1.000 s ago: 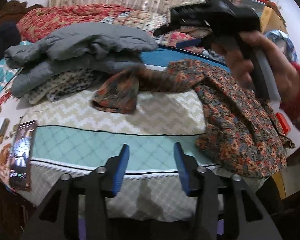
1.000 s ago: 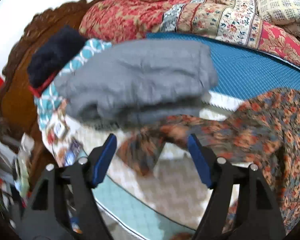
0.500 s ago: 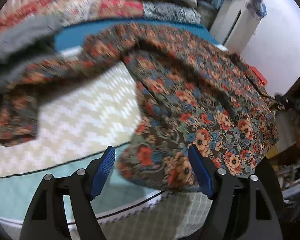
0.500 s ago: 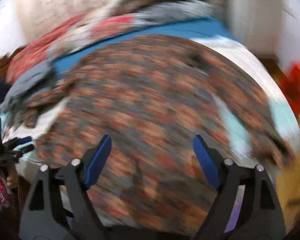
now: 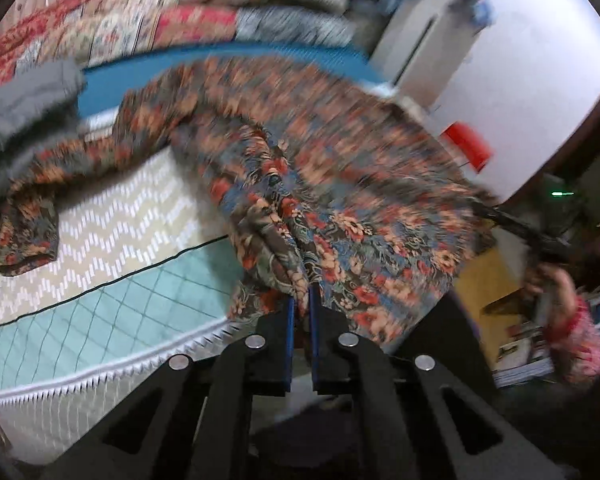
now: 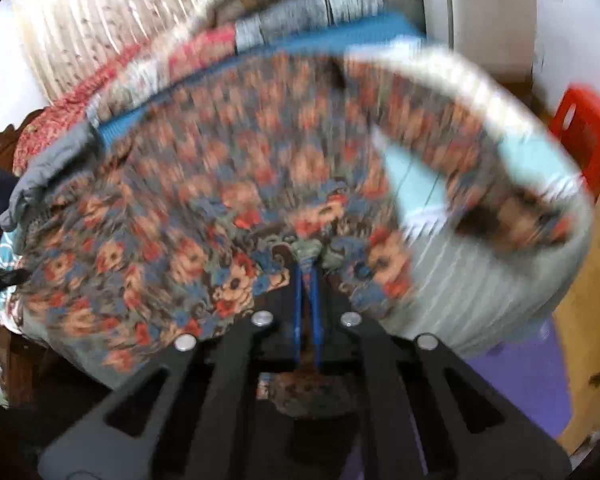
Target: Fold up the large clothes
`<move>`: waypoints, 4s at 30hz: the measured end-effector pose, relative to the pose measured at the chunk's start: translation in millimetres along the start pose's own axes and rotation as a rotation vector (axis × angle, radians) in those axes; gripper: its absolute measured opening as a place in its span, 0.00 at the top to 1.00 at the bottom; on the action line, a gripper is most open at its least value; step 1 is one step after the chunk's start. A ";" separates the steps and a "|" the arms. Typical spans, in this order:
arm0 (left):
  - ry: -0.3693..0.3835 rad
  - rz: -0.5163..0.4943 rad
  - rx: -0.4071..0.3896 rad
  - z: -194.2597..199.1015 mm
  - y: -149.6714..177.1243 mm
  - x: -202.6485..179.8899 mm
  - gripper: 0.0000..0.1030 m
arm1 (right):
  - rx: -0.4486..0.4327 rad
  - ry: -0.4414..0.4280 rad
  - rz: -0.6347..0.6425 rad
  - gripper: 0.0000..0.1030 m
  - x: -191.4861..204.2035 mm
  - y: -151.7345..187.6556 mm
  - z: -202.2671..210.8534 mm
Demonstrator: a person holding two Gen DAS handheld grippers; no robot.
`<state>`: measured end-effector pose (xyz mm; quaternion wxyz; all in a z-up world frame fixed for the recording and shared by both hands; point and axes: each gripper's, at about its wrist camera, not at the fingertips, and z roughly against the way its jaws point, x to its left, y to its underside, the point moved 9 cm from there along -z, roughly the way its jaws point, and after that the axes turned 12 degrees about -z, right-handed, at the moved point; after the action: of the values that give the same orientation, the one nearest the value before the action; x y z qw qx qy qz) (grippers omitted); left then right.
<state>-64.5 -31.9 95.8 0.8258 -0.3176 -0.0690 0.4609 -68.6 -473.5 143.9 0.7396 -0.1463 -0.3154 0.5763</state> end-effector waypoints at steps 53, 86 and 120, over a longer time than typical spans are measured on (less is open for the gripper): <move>-0.383 0.100 0.046 -137.8 -171.7 173.0 0.79 | -0.223 0.077 -0.815 0.56 -207.7 -163.9 -89.2; -0.501 -0.040 -0.093 -201.2 -276.0 274.0 0.68 | -0.004 -0.362 -0.017 0.85 183.5 -375.5 -346.4; -0.353 -0.030 0.079 -260.0 -152.9 98.7 0.74 | -0.255 -0.200 -1.267 0.58 -304.2 -177.7 -130.7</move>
<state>206.8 -129.4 -37.0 0.8194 -0.1982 -0.1993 0.4995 107.8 -793.7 57.2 0.8799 0.0358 -0.4738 -0.0023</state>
